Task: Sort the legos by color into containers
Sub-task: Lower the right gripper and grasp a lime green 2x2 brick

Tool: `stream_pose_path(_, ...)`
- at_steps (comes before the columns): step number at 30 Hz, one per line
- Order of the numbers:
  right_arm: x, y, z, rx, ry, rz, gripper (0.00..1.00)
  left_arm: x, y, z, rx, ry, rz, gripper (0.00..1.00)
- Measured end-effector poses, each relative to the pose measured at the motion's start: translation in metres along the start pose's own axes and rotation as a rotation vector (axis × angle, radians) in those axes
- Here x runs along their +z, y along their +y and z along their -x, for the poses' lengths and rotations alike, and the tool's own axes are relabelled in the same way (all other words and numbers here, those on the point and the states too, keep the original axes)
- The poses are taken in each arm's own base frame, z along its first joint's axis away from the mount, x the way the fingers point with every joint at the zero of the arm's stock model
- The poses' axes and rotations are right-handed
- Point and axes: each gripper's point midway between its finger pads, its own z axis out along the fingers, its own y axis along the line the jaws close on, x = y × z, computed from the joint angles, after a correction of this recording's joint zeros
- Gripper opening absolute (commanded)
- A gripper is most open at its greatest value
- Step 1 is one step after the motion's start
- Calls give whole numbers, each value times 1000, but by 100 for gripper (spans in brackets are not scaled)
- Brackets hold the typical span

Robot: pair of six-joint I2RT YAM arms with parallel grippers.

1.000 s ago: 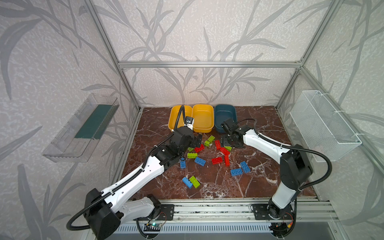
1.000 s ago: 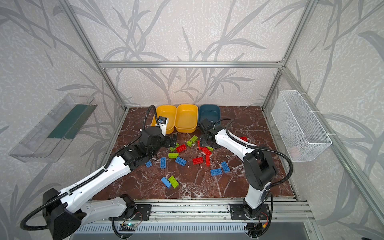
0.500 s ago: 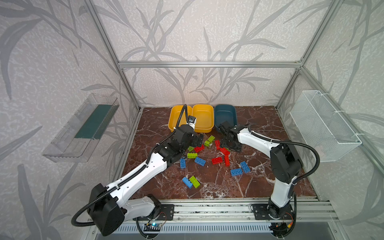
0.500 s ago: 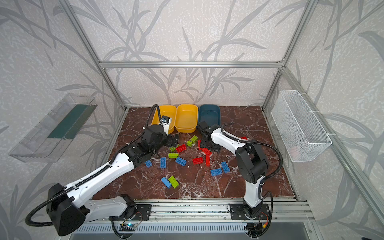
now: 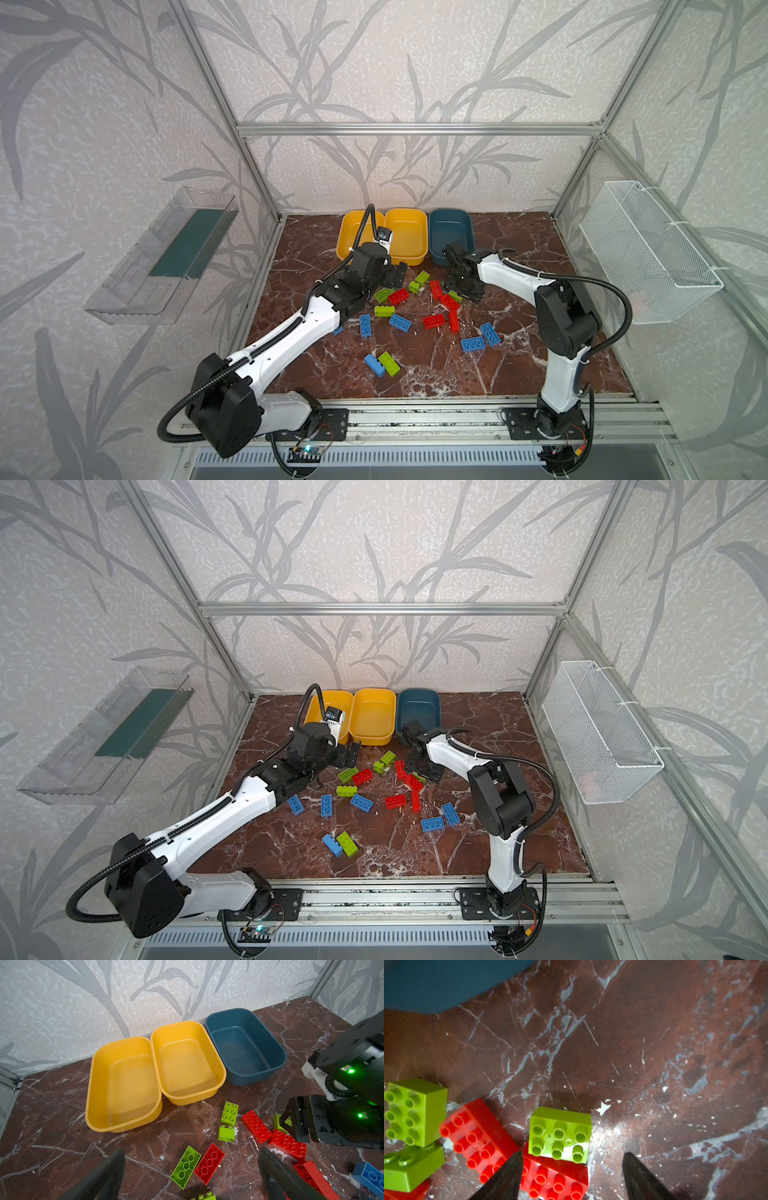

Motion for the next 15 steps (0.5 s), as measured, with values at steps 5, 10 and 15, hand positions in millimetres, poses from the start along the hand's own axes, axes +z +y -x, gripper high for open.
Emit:
stream_pose_path(5, 13, 1, -1, 2, 21, -1, 67, 0, 0, 0, 1, 0, -2, 99)
stream_pose_path(10, 20, 0, -4, -2, 44, -7, 60, 1, 2, 0, -3, 2, -3, 99)
stream_pose_path(15, 23, -3, -3, -2, 54, -10, 55, 1, 3, 0, -6, 3, -6, 99)
